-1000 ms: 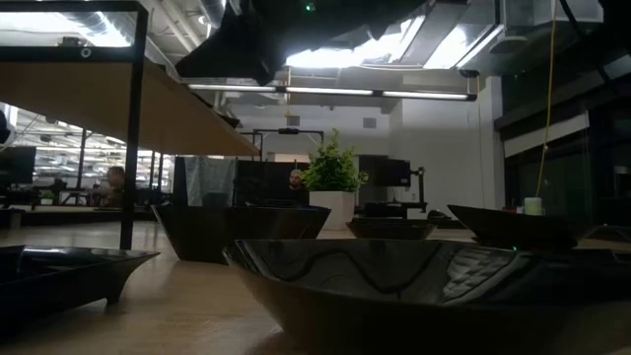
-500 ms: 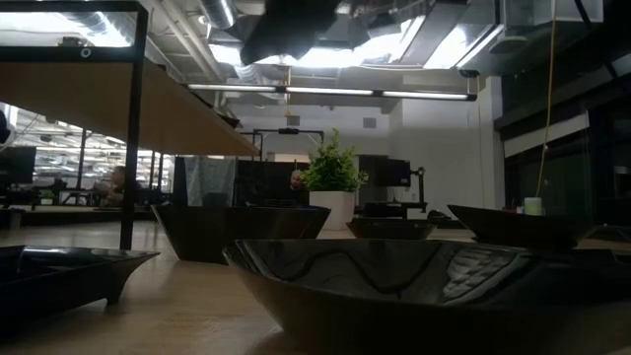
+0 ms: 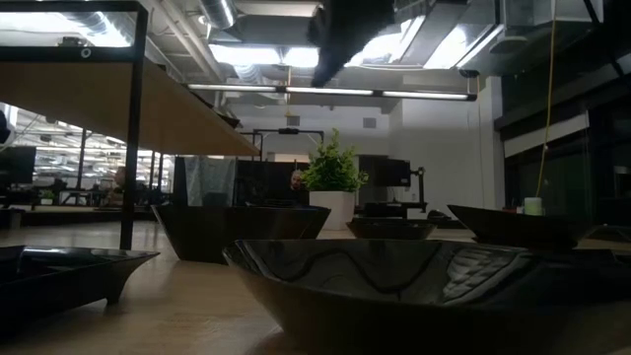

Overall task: Pick & Place Mini shaped plates
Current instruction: Stack the black distorted square plate on top of the black distorted square plate on the shelf

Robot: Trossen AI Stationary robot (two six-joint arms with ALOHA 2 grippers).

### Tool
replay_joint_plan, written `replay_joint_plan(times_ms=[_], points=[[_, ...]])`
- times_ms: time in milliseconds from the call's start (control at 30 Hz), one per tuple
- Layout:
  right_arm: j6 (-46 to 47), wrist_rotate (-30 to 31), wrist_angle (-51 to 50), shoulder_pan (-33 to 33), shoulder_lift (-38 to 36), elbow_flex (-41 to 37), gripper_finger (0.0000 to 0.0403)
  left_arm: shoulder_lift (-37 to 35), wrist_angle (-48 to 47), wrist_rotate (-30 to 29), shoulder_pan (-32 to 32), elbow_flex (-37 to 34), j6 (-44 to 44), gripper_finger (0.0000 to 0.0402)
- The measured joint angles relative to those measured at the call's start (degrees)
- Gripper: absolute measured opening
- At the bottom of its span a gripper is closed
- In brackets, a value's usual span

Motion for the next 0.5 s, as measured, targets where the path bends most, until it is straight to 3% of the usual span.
replay_joint_plan(times_ms=[233,500], points=[[3.53,5.90,0.45,0.30,-5.33,-10.00,0.0004,0.00,0.00,0.02,0.00,0.01,0.01,0.0004],[6.09,7.28,14.87,0.28,-16.16,-27.58,0.0004,0.00,0.00,0.01,0.00,0.01,0.01,0.0004]])
